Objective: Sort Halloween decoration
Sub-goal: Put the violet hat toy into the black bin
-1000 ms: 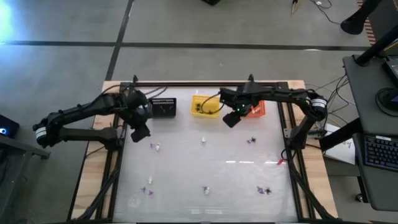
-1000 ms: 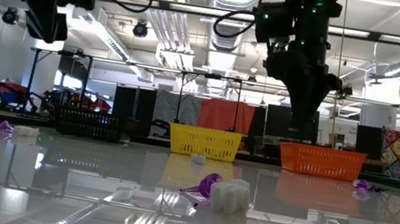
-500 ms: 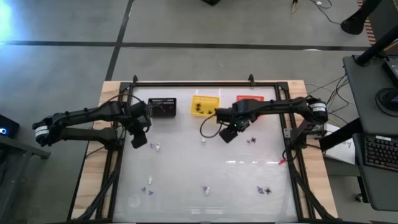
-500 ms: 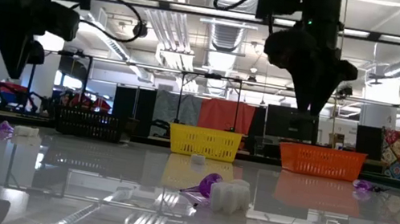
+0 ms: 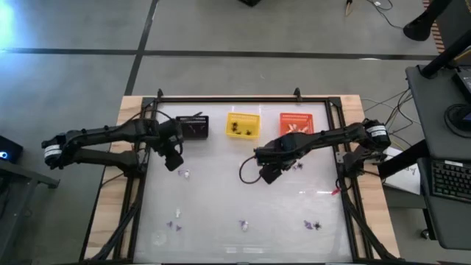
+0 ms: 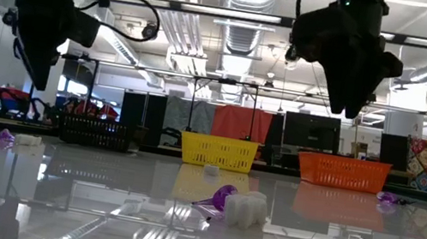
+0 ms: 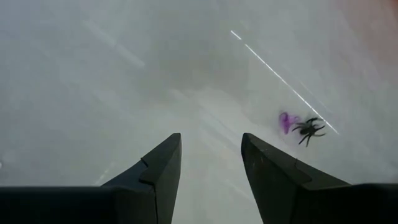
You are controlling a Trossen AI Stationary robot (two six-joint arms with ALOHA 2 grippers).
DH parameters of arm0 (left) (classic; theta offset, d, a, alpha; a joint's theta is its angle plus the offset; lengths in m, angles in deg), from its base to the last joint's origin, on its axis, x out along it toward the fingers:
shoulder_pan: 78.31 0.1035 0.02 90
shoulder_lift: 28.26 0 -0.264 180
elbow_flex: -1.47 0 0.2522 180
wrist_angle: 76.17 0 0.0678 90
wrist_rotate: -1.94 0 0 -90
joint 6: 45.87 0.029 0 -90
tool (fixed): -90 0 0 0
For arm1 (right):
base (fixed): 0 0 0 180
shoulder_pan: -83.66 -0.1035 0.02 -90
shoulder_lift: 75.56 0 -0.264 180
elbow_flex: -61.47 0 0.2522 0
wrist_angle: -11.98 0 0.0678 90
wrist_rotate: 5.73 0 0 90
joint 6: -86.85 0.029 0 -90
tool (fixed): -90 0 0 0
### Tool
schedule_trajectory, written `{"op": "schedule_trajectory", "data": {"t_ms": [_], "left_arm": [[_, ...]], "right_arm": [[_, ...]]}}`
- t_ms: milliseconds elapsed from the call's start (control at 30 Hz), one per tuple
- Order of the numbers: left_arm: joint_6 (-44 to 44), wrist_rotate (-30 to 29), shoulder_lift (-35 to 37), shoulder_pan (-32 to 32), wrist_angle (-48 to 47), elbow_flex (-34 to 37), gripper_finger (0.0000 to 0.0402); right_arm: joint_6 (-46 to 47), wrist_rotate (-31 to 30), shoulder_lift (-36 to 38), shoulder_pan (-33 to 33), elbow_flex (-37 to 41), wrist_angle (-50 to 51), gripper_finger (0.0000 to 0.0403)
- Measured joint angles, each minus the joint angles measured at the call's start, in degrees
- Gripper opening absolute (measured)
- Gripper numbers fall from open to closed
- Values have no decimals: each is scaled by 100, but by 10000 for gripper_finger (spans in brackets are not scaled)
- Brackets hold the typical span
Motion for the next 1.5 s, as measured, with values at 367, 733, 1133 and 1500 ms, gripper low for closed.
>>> {"op": "schedule_trajectory", "data": {"t_ms": [367,733,1133,1500], "left_arm": [[-51,-354,-735,-618,167,15,91],[9,-353,-1511,-963,373,122,91],[150,-306,-2021,-1055,569,168,91],[325,-302,-2476,-1064,778,165,91]], "right_arm": [[722,-49,0,-522,0,-27,163],[988,-49,0,-830,0,-43,164],[1053,-60,-1,-901,0,-70,162],[1081,-60,-1,-901,0,-133,162]]}}
